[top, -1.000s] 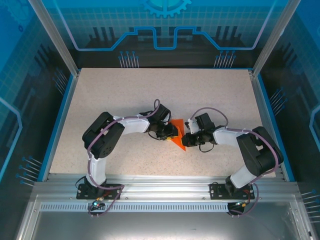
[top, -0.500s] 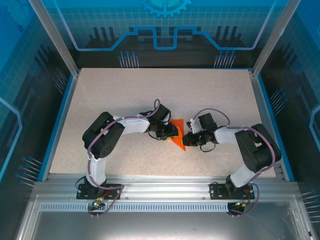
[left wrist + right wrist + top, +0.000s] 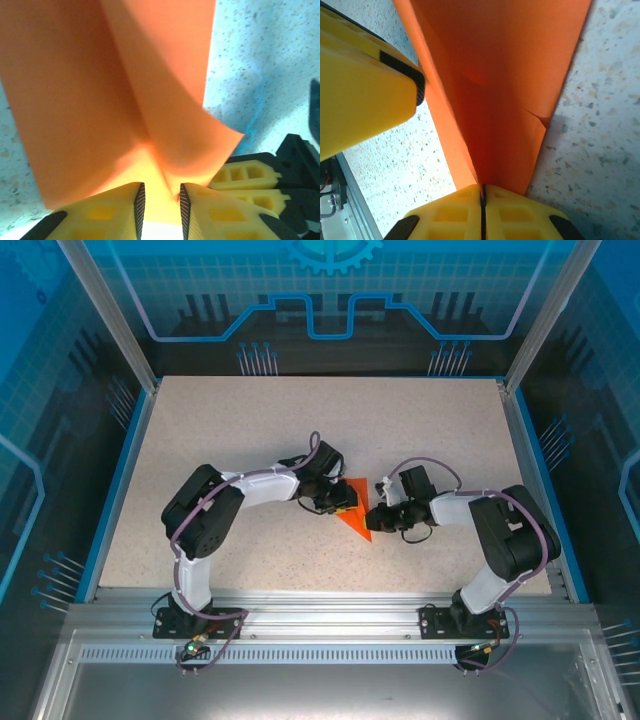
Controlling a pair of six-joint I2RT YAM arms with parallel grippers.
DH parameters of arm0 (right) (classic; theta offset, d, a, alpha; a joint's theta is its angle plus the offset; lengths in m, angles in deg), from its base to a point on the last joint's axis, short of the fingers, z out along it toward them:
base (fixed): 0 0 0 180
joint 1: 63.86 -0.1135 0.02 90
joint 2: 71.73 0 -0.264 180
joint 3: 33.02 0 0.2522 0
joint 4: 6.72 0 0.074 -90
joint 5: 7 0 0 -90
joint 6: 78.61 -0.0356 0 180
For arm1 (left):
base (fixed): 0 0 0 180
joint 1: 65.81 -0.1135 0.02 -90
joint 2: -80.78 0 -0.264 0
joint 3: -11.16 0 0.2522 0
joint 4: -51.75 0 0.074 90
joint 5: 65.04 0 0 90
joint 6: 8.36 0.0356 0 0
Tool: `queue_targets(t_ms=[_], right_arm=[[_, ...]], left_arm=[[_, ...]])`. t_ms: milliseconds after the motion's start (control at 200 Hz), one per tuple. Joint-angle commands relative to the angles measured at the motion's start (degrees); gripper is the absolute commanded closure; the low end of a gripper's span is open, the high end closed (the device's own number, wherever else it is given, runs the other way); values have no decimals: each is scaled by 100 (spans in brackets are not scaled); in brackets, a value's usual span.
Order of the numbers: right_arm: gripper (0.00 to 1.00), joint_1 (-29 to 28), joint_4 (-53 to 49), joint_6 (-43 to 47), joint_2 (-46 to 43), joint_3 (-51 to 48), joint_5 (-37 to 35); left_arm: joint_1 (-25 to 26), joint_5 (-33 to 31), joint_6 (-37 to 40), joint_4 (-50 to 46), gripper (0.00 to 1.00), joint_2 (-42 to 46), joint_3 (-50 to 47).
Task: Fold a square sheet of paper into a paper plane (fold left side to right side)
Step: Fourth fold the wing at the center of the table.
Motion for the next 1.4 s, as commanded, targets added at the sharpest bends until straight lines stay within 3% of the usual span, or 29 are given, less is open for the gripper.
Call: queue_targets(t_ms=[0,270,685,910,1391], right_arm=[[92,129,-188,-46,222,-58,-225],[92,180,-198,-55,236,-65,-231],[93,294,-254,-167,377,-58,-194],[93,362,-319,-227,509,-29,-166],[92,380,-291,-232,533,-31,-136]], left_arm=[[23,216,159,-100,74,-113,322],[24,162,305,-380,75,-507,737],[-34,-58,379,-354,71,72,287],[-47,-33,388,-382,76,-188,408],[-36,-8,450,-504,77,-738,852]])
